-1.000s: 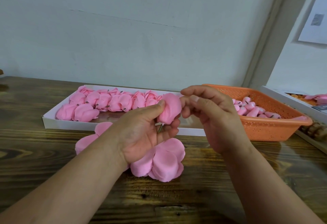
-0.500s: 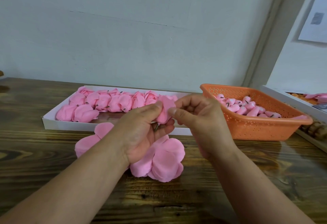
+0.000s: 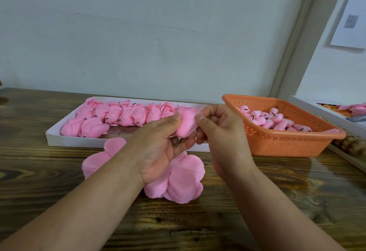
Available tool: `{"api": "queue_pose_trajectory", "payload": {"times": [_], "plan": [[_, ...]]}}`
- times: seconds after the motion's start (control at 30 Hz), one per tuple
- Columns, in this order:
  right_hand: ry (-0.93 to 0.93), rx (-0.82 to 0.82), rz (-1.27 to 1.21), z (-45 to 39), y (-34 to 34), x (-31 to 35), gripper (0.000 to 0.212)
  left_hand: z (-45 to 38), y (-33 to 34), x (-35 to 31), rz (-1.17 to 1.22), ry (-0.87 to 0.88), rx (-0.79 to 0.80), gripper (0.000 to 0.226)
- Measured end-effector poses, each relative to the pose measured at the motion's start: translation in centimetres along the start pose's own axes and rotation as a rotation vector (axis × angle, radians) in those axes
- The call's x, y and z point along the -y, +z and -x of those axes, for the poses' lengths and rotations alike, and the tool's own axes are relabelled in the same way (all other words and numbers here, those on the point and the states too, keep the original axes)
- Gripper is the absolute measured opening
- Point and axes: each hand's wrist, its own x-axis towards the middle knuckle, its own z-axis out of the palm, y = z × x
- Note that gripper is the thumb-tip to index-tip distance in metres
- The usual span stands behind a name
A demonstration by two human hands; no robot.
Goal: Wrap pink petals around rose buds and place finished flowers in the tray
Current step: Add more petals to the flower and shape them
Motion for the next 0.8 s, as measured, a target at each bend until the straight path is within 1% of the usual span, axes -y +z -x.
{"api": "queue_pose_trajectory", "payload": {"times": [0.13,0.23,0.33,0.4,0.5,0.6,0.7,0.8], "plan": [[-0.037,-0.041,0.060,0.0,0.0,-0.3,0.020,0.0,0.0,0.4,-0.031,0.022,0.027,0.029],[-0.045,-0.086,0.077,0.0,0.0,-0.4,0.017,0.0,0.0,0.6,-0.021,0.020,0.056,0.027],[-0.140,-0.166,0.225,0.2,0.1,-0.5,0.022,-0.1,0.0,0.7,-0.016,0.028,0.061,0.027],[-0.179,-0.179,0.347,0.3,0.4,-0.5,0.022,-0.1,0.1,0.9,-0.032,0.050,0.064,0.026],[-0.189,-0.164,0.428,0.4,0.6,-0.5,0.025,0.0,0.2,1.1,-0.086,0.089,0.046,0.026],[-0.179,-0.135,0.405,0.4,0.7,-0.4,0.023,-0.1,0.1,1.3,-0.133,0.114,0.004,0.025],[-0.117,-0.128,0.310,0.4,0.6,-0.4,0.018,-0.1,0.1,1.4,-0.181,0.116,-0.045,0.027],[-0.071,-0.113,0.224,0.3,0.5,-0.3,0.017,-0.1,0.3,1.3,-0.224,0.127,-0.059,0.029]]}}
